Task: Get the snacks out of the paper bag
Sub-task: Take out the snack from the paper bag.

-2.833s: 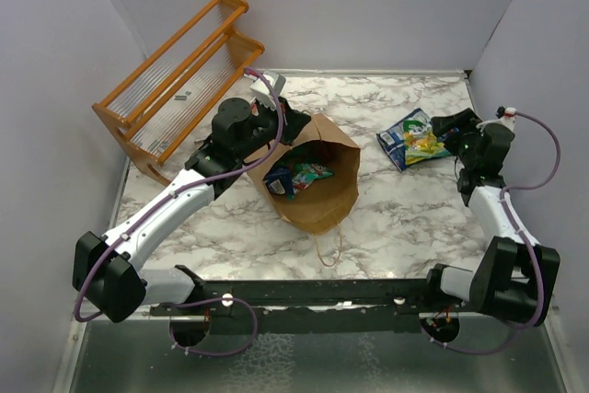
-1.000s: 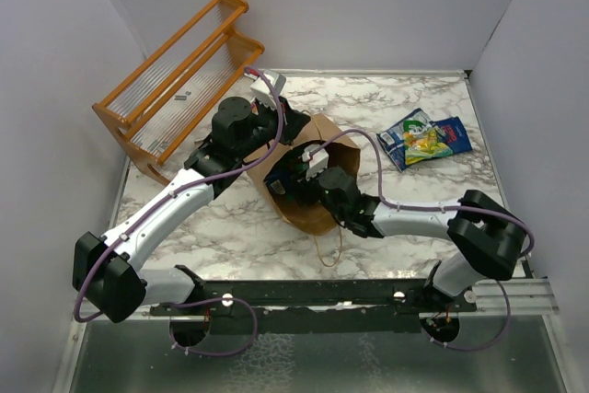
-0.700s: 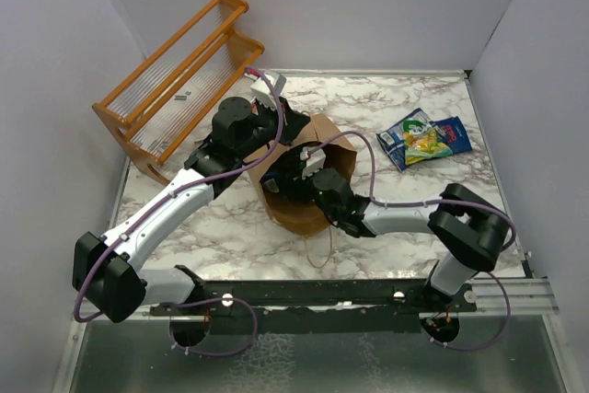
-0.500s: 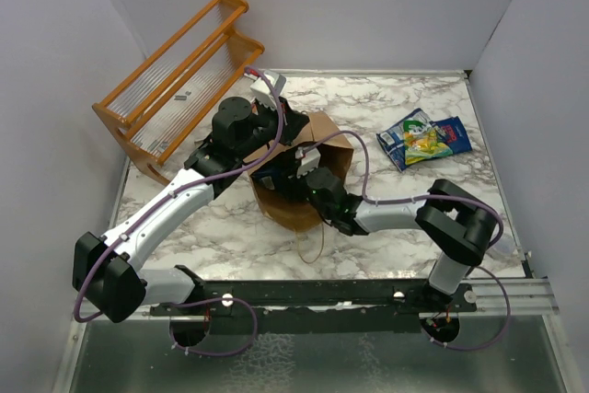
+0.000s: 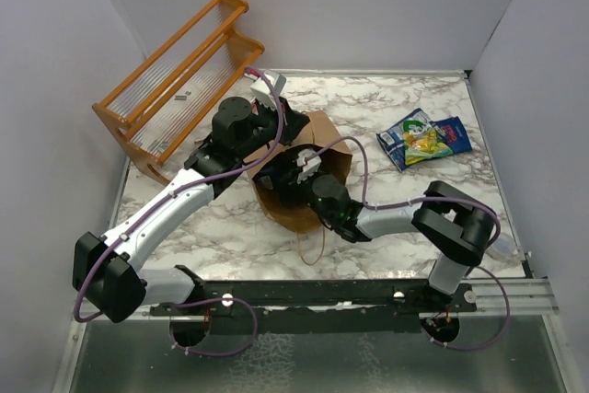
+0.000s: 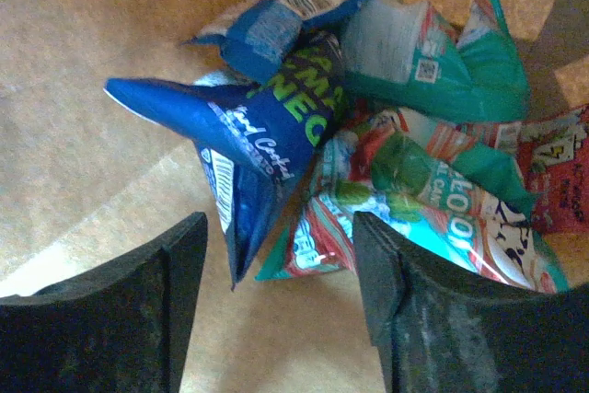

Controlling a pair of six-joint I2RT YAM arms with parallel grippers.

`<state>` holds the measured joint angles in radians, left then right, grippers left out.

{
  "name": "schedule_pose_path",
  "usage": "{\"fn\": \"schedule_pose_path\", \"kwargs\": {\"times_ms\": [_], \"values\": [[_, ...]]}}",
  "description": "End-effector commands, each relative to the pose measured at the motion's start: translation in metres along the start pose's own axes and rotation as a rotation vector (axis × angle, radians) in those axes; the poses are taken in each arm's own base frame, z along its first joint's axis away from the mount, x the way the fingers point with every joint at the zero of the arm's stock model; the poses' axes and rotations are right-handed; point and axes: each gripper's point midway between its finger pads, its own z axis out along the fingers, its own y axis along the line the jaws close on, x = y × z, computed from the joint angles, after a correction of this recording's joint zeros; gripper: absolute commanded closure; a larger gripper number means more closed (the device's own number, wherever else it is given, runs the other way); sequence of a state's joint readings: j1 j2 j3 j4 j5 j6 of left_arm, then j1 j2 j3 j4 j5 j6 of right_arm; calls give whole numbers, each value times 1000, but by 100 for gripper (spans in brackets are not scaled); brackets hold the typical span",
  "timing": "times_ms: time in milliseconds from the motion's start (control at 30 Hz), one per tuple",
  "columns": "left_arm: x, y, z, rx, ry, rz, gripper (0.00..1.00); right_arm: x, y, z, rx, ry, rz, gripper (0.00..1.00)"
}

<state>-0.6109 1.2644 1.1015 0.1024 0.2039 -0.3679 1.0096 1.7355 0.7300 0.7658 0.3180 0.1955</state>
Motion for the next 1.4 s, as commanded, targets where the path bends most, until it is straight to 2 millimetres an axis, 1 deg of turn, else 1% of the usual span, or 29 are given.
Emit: {"fn": "schedule_pose_path", "kwargs": {"times_ms": [0, 167, 267, 333, 367, 500, 533, 633, 667, 767, 867, 1033, 1100, 1167, 1267, 1367], "values": [[-21, -13, -3, 36, -50, 11, 100, -30, 7, 8, -12, -132, -27, 32], [-21, -12, -3, 32, -51, 13, 100, -32, 2, 23, 42, -161, -63, 29], [-22, -13, -3, 37, -53, 12, 100, -26, -1, 35, 73, -159, -74, 33], [-22, -13, -3, 38, -52, 11, 100, -24, -1, 39, 78, -164, -74, 37], [-22, -13, -3, 37, -53, 11, 100, -24, -1, 40, 83, -169, -71, 40], [-21, -13, -3, 34, -51, 12, 100, -23, 0, 42, 78, -163, -72, 58], [-22, -13, -3, 36, -52, 12, 100, -22, 3, 42, 67, -156, -71, 66], [-22, -14, -3, 39, -52, 12, 100, -23, 9, 40, 32, -146, -59, 83], [-21, -14, -3, 39, -51, 10, 100, -24, 10, 39, 28, -142, -49, 89], [-22, -13, -3, 35, -53, 12, 100, -36, 11, 31, 17, -153, -33, 92], [-21, -12, -3, 33, -51, 12, 100, -41, 11, 22, 6, -138, -20, 98], [-21, -13, -3, 36, -50, 10, 100, -42, 10, 1, -20, -122, 11, 99], [-21, -13, -3, 35, -51, 11, 100, -37, 8, -4, -15, -91, 4, 99], [-21, -12, -3, 31, -50, 13, 100, -37, 7, -12, -21, -76, 6, 99], [-20, -10, -2, 21, -49, 14, 100, -40, 6, -26, -43, -71, 11, 99], [-20, -10, -2, 21, -50, 16, 100, -45, 1, -40, -29, -67, 25, 99]]}}
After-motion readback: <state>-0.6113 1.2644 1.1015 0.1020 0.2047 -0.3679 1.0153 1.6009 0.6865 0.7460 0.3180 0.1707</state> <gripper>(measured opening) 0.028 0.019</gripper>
